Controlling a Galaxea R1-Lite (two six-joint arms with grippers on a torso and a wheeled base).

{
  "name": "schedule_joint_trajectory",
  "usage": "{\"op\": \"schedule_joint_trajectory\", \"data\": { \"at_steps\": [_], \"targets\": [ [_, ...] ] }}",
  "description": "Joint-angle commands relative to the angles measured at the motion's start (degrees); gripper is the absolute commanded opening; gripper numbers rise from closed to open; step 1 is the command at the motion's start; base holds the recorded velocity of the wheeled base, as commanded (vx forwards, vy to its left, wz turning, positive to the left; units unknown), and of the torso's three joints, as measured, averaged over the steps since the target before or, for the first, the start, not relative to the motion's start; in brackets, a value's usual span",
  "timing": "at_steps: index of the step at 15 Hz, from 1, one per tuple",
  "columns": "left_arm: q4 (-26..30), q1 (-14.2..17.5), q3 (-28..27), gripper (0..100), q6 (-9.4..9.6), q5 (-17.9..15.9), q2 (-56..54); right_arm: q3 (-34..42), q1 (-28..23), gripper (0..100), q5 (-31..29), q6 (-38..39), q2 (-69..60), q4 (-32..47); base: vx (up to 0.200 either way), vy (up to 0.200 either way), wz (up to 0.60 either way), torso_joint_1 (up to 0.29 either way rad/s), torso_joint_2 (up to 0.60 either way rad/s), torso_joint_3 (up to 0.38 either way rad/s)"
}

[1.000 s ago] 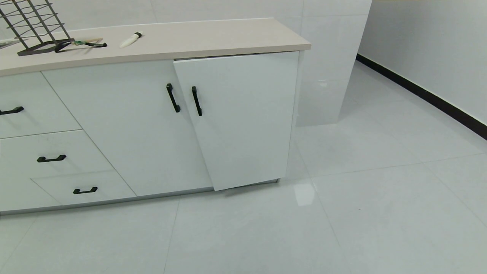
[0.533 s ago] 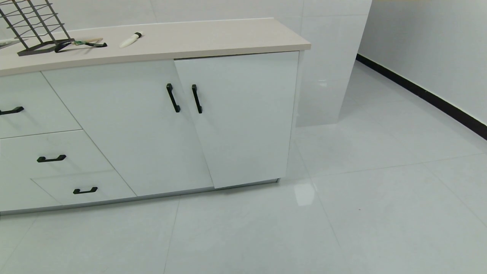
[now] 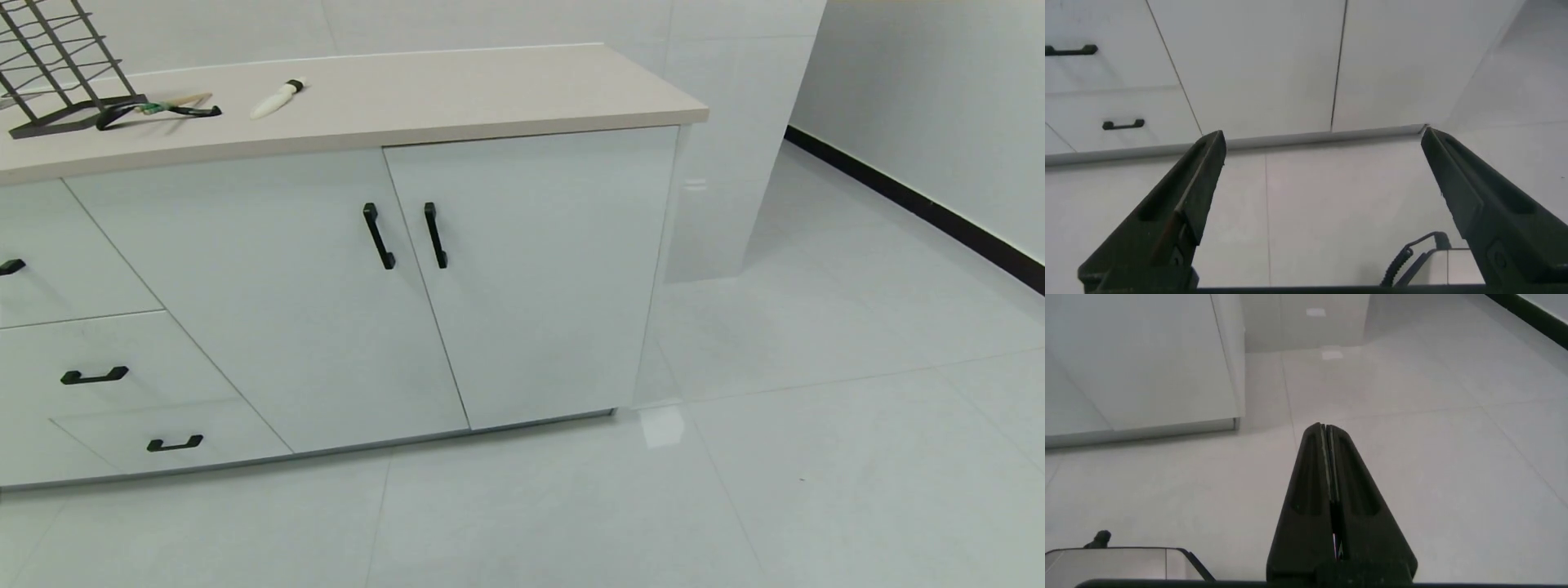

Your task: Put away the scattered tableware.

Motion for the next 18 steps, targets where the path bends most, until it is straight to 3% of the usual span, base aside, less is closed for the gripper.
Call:
{"op": "schedule_joint_trajectory", "data": {
  "at_steps": [1, 18],
  "targets": [
    [-0.02, 0.1, -0.09, 100, -0.02, 0.02, 0.07, 0.0, 0.05, 0, -0.03, 0.1, 0.18, 0.07, 0.0, 0.2, 0.0, 0.002, 0.0, 0.007],
    [-0.02, 0.01, 0.0, 100, -0.02, 0.02, -0.02, 0.0, -0.04, 0, -0.12, 0.89, 0.18, 0.07, 0.0, 0.2, 0.0, 0.005, 0.0, 0.003]
  ]
}}
